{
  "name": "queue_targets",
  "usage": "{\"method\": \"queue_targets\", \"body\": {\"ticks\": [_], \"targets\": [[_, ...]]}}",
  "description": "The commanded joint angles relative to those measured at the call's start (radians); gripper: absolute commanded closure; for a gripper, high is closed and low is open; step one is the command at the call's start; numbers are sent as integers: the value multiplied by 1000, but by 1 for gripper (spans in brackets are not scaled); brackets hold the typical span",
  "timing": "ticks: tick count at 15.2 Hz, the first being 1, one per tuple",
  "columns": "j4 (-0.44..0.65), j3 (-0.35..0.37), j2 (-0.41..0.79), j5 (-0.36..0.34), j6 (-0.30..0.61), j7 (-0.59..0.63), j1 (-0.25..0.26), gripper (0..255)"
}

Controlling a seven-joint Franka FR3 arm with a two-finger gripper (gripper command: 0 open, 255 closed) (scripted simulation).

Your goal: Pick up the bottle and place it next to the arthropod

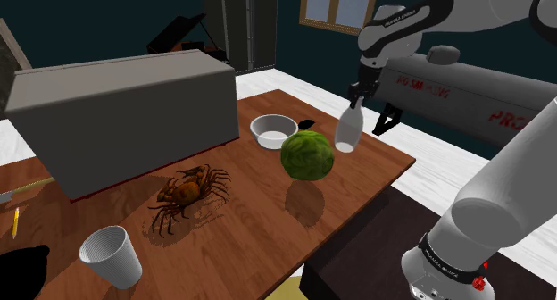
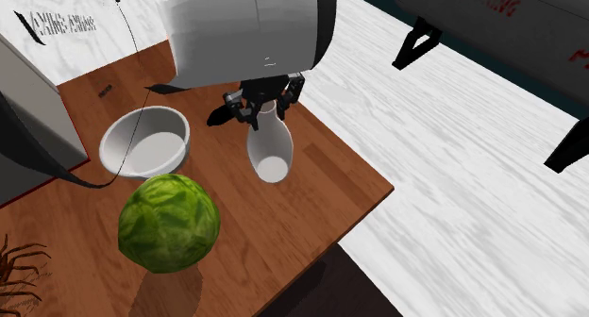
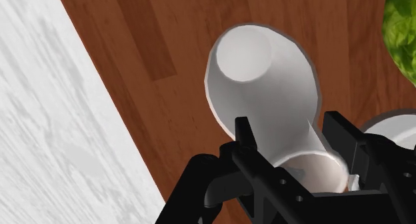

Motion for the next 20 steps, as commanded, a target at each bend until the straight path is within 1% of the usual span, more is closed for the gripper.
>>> {"method": "queue_targets", "body": {"ticks": [1,20], "targets": [[16,1,-11,-4,-25,4,0,255],[224,14,-60,-21,-280,22,3,255]]}}
